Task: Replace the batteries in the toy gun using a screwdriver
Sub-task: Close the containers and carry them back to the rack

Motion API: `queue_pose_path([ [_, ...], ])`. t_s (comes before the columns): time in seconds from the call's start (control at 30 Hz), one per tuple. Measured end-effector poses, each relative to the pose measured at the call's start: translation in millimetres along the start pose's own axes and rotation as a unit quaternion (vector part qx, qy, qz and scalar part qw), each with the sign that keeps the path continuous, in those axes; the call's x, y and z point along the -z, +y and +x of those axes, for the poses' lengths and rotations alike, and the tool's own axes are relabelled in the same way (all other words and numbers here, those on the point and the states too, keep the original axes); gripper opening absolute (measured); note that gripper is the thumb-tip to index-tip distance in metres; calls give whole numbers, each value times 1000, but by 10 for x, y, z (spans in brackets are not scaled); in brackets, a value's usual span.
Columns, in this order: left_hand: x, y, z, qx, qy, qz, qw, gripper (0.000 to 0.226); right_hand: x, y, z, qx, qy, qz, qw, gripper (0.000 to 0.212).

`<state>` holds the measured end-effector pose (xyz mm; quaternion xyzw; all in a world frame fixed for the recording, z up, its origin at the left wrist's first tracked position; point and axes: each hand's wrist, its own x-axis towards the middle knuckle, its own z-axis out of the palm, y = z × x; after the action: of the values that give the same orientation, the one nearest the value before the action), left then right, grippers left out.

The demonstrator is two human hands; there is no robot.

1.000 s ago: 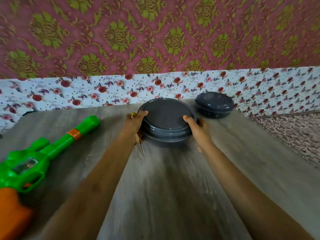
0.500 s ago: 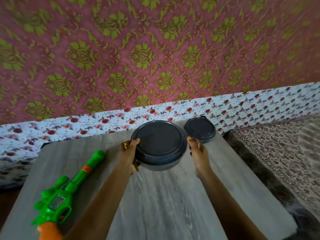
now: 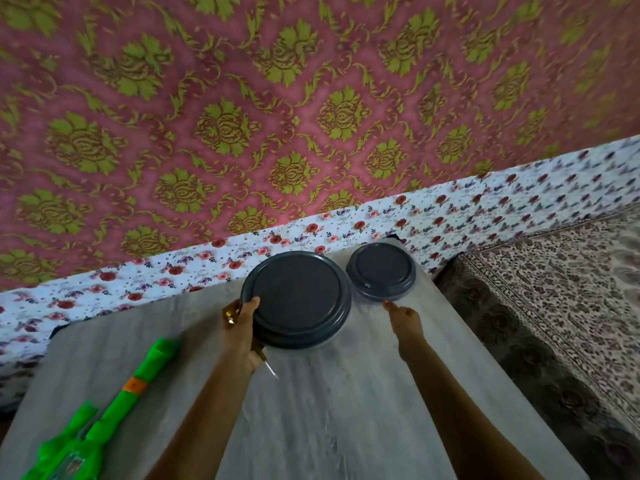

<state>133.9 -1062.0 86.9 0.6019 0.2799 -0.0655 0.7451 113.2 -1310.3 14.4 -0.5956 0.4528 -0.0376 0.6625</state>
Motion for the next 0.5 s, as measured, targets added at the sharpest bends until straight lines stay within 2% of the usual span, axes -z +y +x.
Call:
queue_pose_path([
  [0.13,-252,-86,178,12,37,-15,999,35,46,-87,454,-36,-8,9,999,62],
  [0.27,-399,-154,307,19,43,-28,999,3,38,-153,716,-66,-16,59,996,46],
  [0.37,-429,-221,420,14,56,-34,998,7,-3,-131,915,-81,-8,55,995,50],
  [0.5,-391,-296,527,10,58,-36,998,37,-30,-124,1006,-69,10,90,993,53],
])
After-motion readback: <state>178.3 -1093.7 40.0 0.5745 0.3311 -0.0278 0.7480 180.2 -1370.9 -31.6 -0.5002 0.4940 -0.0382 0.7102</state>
